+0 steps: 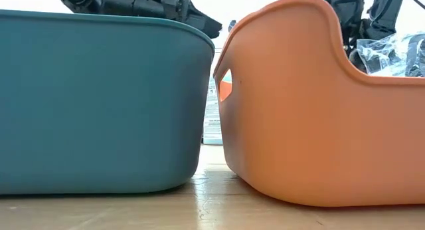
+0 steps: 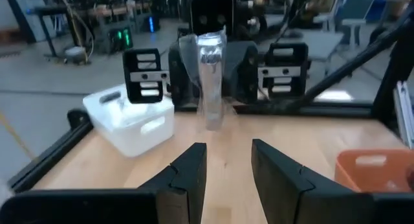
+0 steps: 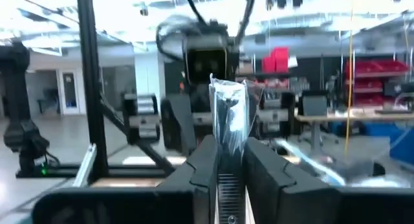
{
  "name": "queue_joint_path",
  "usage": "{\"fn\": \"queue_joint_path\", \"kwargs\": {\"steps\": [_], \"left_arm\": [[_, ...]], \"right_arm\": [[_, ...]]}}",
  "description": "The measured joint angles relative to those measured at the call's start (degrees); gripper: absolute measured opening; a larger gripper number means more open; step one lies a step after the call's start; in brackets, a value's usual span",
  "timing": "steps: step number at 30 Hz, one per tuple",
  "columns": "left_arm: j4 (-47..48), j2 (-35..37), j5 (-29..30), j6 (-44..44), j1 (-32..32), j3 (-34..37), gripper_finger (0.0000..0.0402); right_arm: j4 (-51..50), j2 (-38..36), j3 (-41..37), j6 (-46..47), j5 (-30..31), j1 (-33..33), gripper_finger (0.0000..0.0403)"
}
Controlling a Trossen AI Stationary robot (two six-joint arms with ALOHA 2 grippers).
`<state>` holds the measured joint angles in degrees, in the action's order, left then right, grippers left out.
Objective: Pick & Place Travel size toiletries
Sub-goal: Put the silver nail cutter into the green bin
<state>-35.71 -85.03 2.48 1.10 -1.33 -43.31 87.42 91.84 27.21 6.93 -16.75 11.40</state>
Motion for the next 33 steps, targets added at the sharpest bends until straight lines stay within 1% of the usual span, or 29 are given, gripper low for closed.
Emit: {"fn": "queue_joint_path", "kwargs": {"steps": [5,10,16,21,24,28,30,33], "left_arm": [[-9.7,-5.7,0.0,-0.1,0.8,-0.3,0.0122],[-18.8,-11.6,-0.1,-0.1,1.1,-2.0,0.0122],[-19.4,-16.1,0.0,-1.0,1.1,-7.2,0.0122],[-19.2,-17.7,0.0,-0.8,1.1,-9.8,0.0127],[-18.4,-17.8,0.1,-0.9,1.1,-10.3,0.0151],[-17.9,-17.8,0.2,-1.7,1.0,-10.3,0.0209],[-17.9,-17.8,0.4,-0.7,0.9,-10.4,0.0236],[-17.2,-17.8,0.6,0.4,0.9,-10.4,0.0258]], "right_arm": [[2.1,-2.4,-0.3,0.0,0.1,-1.3,0.0042],[2.0,-2.5,-0.3,-0.4,0.1,-2.5,0.0042],[1.8,-2.5,-0.2,-0.5,0.1,-2.6,0.0042],[1.4,-2.5,-0.2,-0.5,0.0,-2.6,0.0042],[1.3,-2.5,-0.2,-0.5,0.0,-2.6,0.0042],[1.0,-2.5,-0.2,-0.4,0.2,-2.5,0.0042],[0.9,-2.5,-0.2,-0.3,0.0,-2.5,0.0042],[0.8,-2.5,-0.2,-0.3,-0.1,-2.6,0.0042]]}}
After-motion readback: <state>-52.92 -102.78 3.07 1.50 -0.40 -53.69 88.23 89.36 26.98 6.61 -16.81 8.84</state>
